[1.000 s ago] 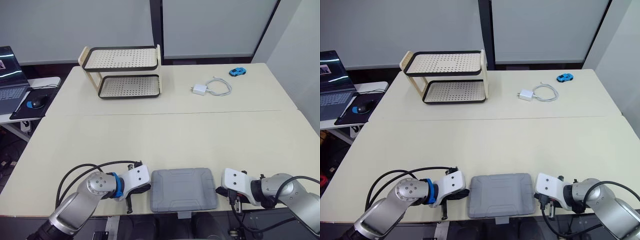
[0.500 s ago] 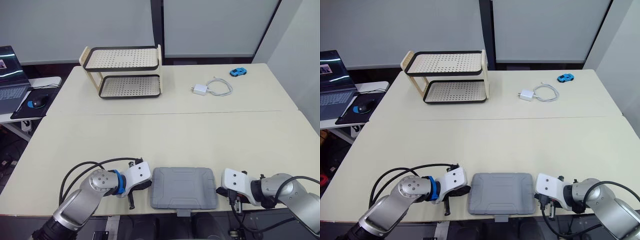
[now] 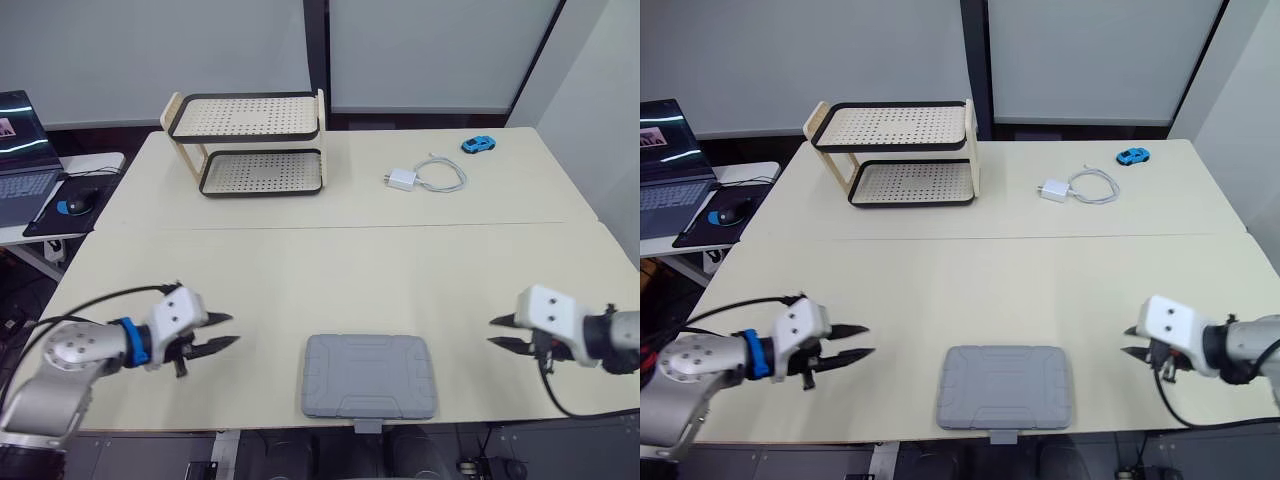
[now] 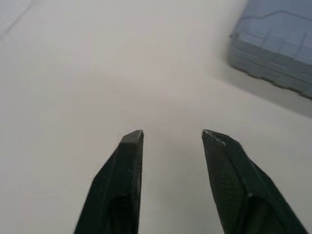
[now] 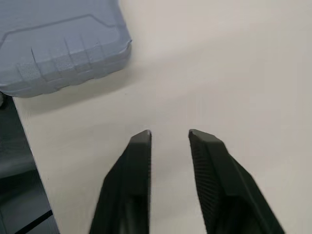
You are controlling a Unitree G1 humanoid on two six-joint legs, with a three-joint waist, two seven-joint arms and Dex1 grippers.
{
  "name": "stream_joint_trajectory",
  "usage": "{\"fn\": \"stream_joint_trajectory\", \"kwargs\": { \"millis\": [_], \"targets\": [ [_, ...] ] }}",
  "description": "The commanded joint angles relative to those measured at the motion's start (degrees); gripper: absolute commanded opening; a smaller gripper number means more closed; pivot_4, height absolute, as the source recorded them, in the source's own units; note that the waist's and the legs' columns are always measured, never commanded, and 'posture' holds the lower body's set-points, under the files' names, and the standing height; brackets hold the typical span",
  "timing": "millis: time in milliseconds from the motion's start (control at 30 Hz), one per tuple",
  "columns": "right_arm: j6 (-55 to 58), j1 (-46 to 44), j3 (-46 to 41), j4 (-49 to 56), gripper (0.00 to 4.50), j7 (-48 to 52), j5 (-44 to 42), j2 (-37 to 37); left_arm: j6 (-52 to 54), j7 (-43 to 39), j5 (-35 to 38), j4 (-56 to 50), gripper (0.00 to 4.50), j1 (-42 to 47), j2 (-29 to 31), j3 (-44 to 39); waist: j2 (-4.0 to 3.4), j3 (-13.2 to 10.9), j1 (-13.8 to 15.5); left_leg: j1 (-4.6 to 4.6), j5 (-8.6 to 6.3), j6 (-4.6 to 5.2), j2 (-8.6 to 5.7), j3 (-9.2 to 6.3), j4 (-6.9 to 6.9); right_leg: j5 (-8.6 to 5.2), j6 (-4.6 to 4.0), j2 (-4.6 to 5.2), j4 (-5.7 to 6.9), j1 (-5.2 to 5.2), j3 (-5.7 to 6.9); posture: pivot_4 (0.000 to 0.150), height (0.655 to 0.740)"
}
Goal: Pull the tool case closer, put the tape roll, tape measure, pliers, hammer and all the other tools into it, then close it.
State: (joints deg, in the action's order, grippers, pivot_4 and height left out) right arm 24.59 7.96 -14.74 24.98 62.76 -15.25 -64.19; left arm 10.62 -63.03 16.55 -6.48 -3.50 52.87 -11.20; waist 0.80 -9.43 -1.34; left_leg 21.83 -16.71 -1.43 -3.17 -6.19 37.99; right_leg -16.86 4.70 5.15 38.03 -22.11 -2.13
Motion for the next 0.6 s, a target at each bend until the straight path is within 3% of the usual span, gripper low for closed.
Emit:
{"fn": "stream_joint_trajectory", "kwargs": {
  "millis": [33,167,200,600],
  "targets": [
    [-0.8,-0.85,-4.03,0.08,2.77,1.54,-2.62,0.19,-1.45,-0.39,1.14,-0.2,3.17,0.58,0.63,-2.38,0.0,0.0,-0.03,-0.01,0.0,0.0,0.0,0.01,0.0,0.0,0.0,0.0,0.0,0.01,-0.01,0.15,0.74],
    [-0.97,-1.8,-5.01,-0.81,4.19,1.69,-3.25,0.21,-2.28,1.03,-0.57,1.07,4.44,0.56,0.94,-2.97,0.0,0.0,-0.17,-0.01,0.0,0.0,0.01,0.02,0.0,0.0,0.0,0.0,0.01,-0.01,-0.03,0.15,0.74],
    [-0.43,-2.0,-5.18,-0.9,4.49,1.52,-3.47,0.22,-2.33,1.41,-1.01,1.32,4.5,0.56,1.08,-3.0,0.0,0.0,-0.17,-0.01,0.0,0.0,0.01,0.03,0.0,0.0,0.0,0.0,0.02,-0.01,-0.04,0.15,0.74],
    [0.15,-2.44,-4.39,-1.69,4.49,-0.28,-2.77,1.62,-5.3,4.55,-6.24,3.15,4.5,1.71,1.85,-1.52,0.0,0.0,-0.16,-0.01,0.0,0.0,0.01,0.03,0.0,0.0,0.0,-0.01,0.03,-0.03,-0.04,0.15,0.74]
  ]
}}
